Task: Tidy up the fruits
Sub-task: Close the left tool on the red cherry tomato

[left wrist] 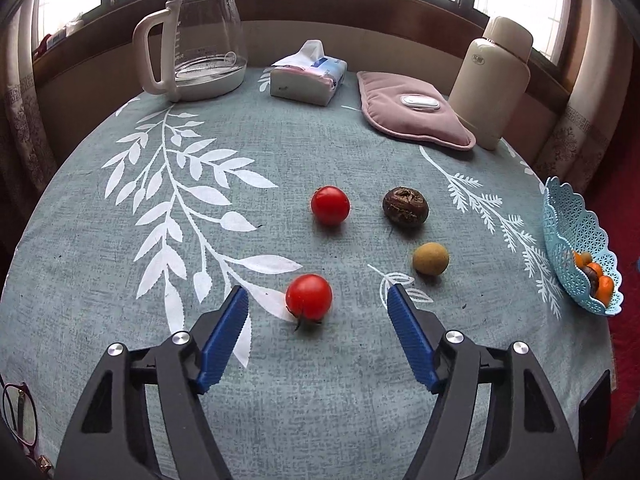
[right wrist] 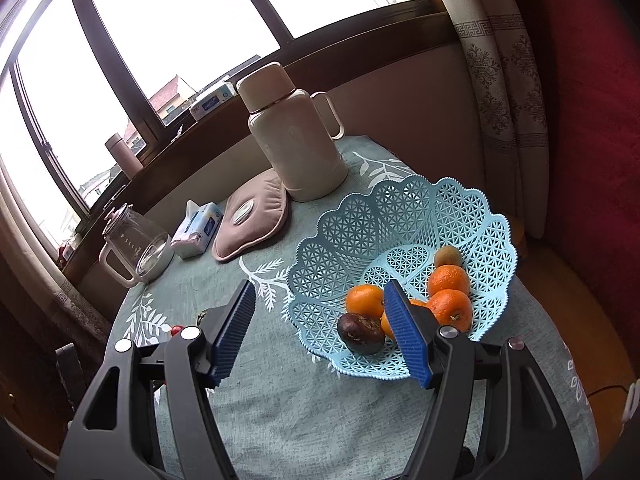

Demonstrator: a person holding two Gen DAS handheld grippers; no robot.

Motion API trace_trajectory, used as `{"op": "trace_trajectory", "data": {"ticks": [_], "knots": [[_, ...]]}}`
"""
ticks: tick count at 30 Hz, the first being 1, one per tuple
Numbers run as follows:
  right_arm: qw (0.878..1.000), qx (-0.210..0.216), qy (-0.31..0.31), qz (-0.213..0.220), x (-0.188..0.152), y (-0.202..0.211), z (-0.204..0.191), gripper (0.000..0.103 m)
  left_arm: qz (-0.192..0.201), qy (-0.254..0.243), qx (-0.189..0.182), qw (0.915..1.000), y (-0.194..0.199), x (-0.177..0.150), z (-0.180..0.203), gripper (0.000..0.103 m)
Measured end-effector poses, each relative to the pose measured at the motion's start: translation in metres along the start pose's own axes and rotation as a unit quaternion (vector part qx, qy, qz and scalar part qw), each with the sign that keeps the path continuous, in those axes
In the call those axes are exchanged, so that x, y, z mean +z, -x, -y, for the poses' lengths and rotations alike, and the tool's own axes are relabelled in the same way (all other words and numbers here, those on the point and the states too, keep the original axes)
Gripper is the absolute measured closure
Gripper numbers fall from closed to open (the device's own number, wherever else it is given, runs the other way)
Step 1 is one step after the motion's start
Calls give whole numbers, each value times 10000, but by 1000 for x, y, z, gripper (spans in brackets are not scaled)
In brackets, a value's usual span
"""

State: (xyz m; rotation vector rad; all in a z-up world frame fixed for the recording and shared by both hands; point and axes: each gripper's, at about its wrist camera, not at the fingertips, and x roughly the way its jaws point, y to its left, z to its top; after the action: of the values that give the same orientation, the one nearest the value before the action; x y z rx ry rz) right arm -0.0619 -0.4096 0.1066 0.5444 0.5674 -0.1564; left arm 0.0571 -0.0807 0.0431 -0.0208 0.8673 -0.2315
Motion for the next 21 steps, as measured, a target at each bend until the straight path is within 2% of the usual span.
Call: {"op": "trace_trajectory", "data": {"ticks": [9,14,21], "knots": [[9998,-9,153,-107,-7,-7,-9,35,-238,94,-63,9997,-19,-9,-6,53],[9992,-4,332,-226,-17,-16,-21,35,-130,167,-118,9997,-18,-10,-12,73],[9954,67,790,-544,-40,-36,-47,35,174,87,-118,9997,-2,-10,-15,78]]}}
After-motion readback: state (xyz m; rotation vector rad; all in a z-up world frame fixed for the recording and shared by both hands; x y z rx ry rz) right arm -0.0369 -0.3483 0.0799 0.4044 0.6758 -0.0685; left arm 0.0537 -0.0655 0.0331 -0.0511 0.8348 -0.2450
